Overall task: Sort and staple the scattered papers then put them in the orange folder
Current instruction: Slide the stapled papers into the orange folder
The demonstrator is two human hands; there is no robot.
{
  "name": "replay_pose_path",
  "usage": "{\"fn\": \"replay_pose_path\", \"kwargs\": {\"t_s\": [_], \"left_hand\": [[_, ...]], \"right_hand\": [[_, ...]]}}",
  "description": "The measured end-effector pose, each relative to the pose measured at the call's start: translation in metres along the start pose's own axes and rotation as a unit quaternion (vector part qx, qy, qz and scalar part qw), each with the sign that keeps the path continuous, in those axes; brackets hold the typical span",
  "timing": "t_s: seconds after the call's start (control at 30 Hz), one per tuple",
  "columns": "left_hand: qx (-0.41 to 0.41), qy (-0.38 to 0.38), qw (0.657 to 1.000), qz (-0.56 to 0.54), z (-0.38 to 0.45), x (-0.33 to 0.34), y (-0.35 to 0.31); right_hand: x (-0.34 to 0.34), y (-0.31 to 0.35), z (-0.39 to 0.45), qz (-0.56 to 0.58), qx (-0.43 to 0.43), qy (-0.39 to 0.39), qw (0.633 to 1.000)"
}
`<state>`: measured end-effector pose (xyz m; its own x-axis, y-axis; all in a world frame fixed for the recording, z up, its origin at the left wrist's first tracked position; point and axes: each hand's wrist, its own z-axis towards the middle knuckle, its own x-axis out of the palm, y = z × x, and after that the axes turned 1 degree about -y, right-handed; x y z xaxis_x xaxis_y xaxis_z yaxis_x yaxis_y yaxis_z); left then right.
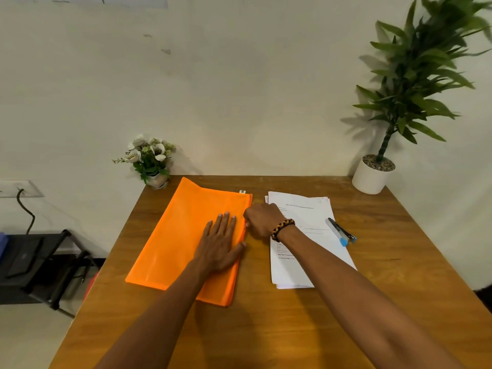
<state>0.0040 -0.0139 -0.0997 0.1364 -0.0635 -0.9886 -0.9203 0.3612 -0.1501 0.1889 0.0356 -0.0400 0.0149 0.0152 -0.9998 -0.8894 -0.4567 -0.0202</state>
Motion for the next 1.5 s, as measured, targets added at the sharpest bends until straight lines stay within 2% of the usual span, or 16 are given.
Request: {"fn": "replay_pose_path", "kwargs": {"t_s": [0.13, 0.23, 0.33, 0.47, 0.6, 0.7, 0.8, 0.93, 1.1, 1.37, 1.5], "left_hand": [[0.008, -0.013, 0.999, -0.038, -0.005, -0.001, 0.000], [0.013, -0.089, 0.992, -0.085, -0.010, -0.004, 0.002], [0.045, -0.161, 0.986, -0.025, -0.014, -0.007, -0.003], [0.045, -0.137, 0.988, -0.056, -0.013, -0.004, -0.001], [0.037, -0.122, 0.989, -0.079, -0.009, -0.003, 0.000], [0.042, -0.114, 0.990, -0.069, -0.008, -0.001, 0.001], [0.049, -0.113, 0.986, -0.113, -0.009, -0.002, 0.004], [0.046, -0.146, 0.964, -0.219, -0.012, -0.002, 0.009], [0.050, -0.154, 0.954, -0.253, -0.011, -0.002, 0.010], [0.027, -0.145, 0.954, -0.261, -0.011, -0.003, 0.010], [0.025, -0.133, 0.961, -0.242, -0.010, -0.005, 0.007]], "right_hand": [[0.001, 0.000, 0.007, -0.026, 0.056, -0.090, 0.994], [0.004, -0.004, 0.014, -0.003, 0.102, -0.097, 0.990], [0.007, -0.010, 0.020, 0.030, 0.099, -0.069, 0.992], [0.009, -0.019, 0.023, 0.074, 0.067, -0.002, 0.995], [0.006, -0.026, 0.024, 0.083, 0.077, -0.026, 0.993], [0.000, -0.022, 0.027, 0.054, 0.082, -0.060, 0.993], [-0.010, -0.018, 0.034, 0.022, 0.101, -0.093, 0.990], [-0.021, -0.023, 0.047, -0.008, 0.144, -0.082, 0.986], [-0.020, -0.024, 0.055, -0.023, 0.167, -0.073, 0.983], [0.003, -0.013, 0.032, 0.099, 0.228, -0.116, 0.962], [0.004, -0.022, 0.002, 0.100, 0.248, -0.143, 0.953]]}}
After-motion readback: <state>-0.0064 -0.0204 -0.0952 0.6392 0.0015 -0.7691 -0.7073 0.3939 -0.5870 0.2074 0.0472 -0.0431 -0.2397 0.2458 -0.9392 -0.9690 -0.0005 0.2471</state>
